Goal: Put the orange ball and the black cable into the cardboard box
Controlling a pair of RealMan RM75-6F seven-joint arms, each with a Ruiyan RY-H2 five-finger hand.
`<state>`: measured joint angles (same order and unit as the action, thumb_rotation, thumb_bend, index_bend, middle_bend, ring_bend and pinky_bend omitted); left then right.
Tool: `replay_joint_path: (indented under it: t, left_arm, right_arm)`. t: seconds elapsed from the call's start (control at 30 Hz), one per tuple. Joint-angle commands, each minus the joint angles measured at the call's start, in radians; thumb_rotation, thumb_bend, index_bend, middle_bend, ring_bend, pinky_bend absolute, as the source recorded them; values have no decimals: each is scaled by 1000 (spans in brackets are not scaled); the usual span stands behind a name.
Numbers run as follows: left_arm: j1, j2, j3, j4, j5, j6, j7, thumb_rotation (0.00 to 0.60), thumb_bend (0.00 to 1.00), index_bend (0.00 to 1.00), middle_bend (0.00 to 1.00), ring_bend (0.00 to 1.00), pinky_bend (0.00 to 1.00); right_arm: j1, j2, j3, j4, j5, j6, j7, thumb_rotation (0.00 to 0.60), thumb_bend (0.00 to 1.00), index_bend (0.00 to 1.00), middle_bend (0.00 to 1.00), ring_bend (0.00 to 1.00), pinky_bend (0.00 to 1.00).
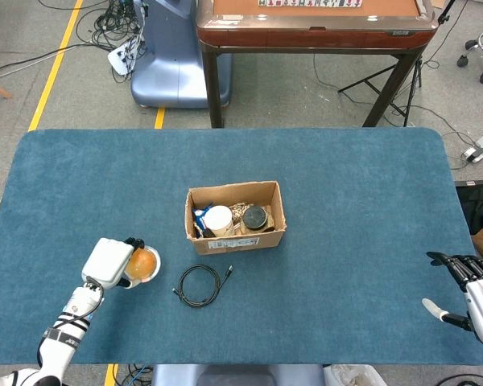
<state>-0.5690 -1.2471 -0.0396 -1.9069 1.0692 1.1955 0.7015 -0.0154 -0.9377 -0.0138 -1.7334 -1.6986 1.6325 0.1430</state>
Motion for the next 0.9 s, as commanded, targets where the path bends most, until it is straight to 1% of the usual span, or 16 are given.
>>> replay_joint_path:
  t: [0.03,0.27,0.43,0.63,0.9]
  left_arm:
    - [5,49,-16,-65,-7,40,35,600,111,609,608,611,816]
    - [5,112,-50,-152,-11,82,47,600,111,609,608,612,816]
    - [-24,132,-88,-198,-27,67,41,600,111,612,609,614,816]
    - [-104,108,-147,-197,-104,14,68,600,111,624,614,621,816]
    - [-240,16,-199,-167,-230,-21,177,600,111,624,616,622,817]
  right_arm:
    - [0,0,-1,0,-1,0,0,600,100,254,365,292,287]
    - [-2,0,-1,1,-4,2,0,600,100,254,365,292,287]
    - [-2,-1,-2,0,-5,1,-3,600,100,254,365,292,287]
    - [-1,0,-2,2,-1,-2,0,600,100,254,365,292,287]
    - [-6,7,-1,6,-1,9,23,600,99,254,365,291,287]
